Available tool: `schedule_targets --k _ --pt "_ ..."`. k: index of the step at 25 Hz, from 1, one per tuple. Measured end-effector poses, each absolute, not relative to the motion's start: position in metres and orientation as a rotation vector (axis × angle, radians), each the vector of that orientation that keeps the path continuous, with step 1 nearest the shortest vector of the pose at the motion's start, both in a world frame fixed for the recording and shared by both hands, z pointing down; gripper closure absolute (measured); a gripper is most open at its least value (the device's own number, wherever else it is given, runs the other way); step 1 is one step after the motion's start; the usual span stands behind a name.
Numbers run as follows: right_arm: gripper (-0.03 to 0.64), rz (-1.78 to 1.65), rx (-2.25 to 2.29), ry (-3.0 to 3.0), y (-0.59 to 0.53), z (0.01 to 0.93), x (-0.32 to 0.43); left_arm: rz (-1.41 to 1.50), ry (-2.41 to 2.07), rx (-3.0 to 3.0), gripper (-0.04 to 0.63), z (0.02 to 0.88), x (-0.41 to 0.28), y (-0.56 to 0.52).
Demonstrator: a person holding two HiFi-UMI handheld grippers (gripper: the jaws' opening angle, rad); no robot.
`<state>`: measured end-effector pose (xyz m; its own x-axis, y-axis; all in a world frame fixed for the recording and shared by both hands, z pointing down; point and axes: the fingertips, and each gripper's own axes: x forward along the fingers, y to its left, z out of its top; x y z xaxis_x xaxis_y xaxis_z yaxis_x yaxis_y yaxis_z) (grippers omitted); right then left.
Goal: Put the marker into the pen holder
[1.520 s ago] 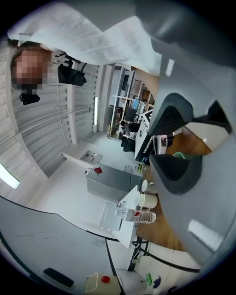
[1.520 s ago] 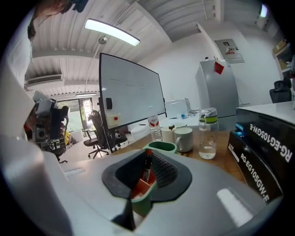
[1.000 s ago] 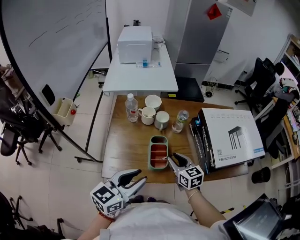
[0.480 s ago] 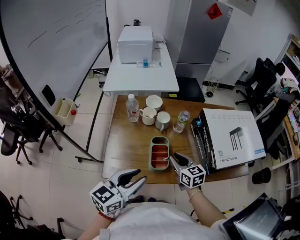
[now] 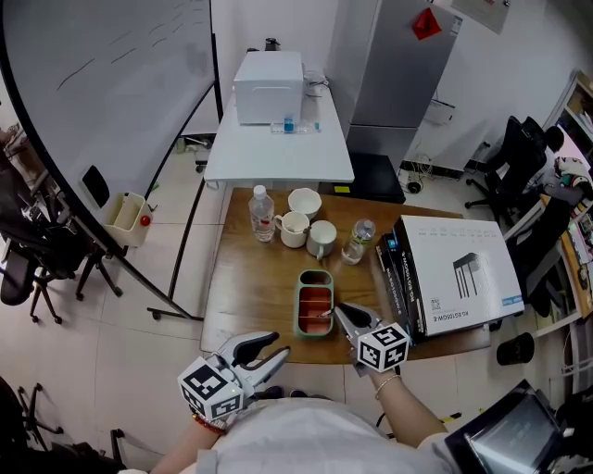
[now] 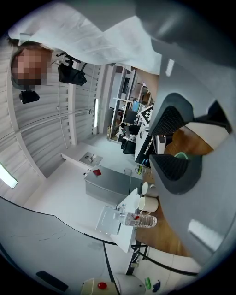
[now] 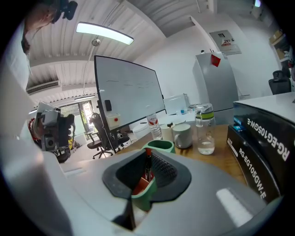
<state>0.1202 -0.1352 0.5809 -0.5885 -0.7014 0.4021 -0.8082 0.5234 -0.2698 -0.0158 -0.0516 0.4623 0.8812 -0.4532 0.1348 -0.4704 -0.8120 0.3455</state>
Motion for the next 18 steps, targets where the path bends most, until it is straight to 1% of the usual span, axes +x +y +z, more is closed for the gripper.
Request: schedule_targets --k 7,12,15,18 --pt "0.595 0.564 1.346 -2.623 -0.143 0.524 0.128 0.058 -0.682 2.675 0.463 0.465 -0.016 -0.053" --pt "0.595 0.428 1.354 -2.684 -0.156 0.483 0.121 0.065 -0.682 2.666 0.463 0.467 -0.014 -0.053" --pt "0.595 0.401 1.335 -2.687 -0.165 0.484 0.113 0.061 -0.679 2.666 0.463 0.470 -0.014 -0.052" --pt "0.595 0.432 1.344 -2.641 -0.176 0.510 0.111 0.068 -0.692 2.660 0.463 0.469 -0.016 -0.053"
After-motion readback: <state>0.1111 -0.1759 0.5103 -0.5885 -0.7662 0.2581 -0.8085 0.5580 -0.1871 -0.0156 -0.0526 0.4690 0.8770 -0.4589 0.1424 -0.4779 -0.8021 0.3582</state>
